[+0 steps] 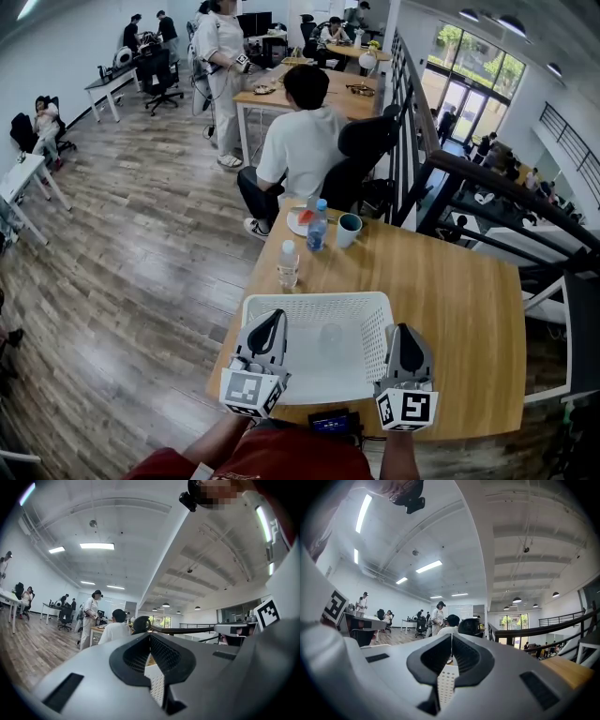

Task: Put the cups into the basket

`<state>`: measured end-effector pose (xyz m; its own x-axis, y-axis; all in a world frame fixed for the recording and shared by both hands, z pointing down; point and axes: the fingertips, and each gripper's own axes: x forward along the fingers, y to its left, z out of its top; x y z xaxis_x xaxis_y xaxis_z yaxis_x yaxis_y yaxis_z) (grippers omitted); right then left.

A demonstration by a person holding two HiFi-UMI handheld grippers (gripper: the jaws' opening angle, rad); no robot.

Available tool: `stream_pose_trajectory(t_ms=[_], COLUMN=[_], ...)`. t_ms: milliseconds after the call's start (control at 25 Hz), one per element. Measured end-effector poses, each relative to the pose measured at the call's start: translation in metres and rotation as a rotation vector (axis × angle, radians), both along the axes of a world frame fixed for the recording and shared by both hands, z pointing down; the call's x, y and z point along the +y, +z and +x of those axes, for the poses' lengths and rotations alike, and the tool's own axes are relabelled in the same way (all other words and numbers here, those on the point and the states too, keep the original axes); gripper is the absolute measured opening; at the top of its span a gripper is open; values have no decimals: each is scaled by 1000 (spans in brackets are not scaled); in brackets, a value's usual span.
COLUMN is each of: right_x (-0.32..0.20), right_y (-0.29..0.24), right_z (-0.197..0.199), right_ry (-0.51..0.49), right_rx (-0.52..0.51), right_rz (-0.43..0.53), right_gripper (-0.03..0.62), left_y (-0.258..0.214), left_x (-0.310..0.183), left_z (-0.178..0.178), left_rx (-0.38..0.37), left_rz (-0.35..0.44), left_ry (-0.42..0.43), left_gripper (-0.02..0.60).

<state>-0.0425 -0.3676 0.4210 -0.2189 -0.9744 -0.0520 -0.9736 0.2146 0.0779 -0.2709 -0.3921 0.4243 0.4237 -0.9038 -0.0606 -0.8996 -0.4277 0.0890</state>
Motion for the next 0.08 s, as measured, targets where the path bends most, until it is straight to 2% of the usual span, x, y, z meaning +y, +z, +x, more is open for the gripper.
stream_pose_trajectory(t_ms=[80], right_x=[0], right_y=[0], right_z=[0], right_ry=[6], right_rx=[-7], right_rz=[-3], right_gripper=[12], left_y=[2], left_x=[-1], left_z=[-2], left_rx=[-15], left_rz=[4], left_ry=[-8], left_gripper=[8])
